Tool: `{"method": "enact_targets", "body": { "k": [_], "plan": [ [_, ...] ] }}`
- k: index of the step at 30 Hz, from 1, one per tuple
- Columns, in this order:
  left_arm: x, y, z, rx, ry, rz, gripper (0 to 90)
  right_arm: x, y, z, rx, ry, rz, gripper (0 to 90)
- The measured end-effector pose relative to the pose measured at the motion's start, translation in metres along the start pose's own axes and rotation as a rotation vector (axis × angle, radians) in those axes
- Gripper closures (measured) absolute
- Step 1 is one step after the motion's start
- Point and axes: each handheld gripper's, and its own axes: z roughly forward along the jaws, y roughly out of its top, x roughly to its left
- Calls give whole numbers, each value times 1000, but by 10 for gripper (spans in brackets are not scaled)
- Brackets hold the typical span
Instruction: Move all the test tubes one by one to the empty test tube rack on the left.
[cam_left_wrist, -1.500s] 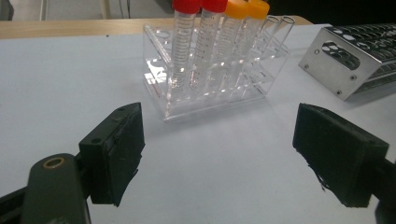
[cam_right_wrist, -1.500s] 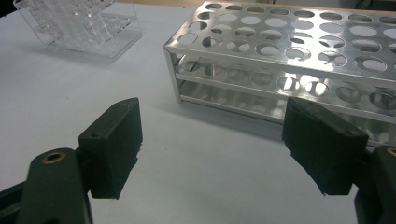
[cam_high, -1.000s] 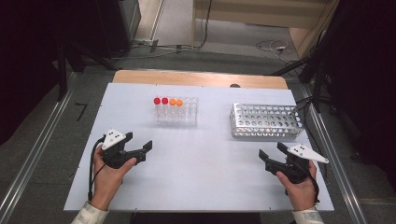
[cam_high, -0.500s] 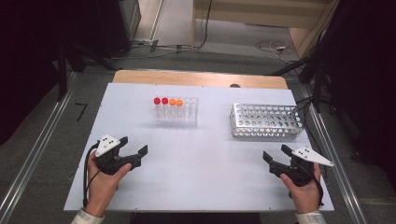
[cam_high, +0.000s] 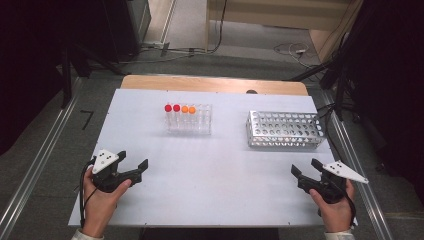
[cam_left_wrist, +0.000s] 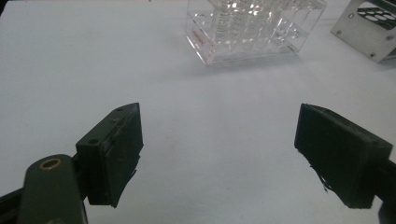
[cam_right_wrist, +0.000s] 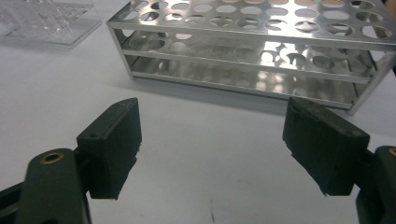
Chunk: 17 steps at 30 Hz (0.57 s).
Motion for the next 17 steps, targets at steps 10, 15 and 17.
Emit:
{"method": "enact_targets", "body": {
  "k": [10,15,17],
  "plan": [
    [15,-7,-6,7,46,-28,156,-20,-9,-9,8,-53,35,179],
    [18,-9,-6,13,59,-32,156,-29,-14,-9,22,-79,52,179],
    [19,-9,-6,17,65,-30,156,-31,-15,-9,25,-87,59,176]
  ]
}}
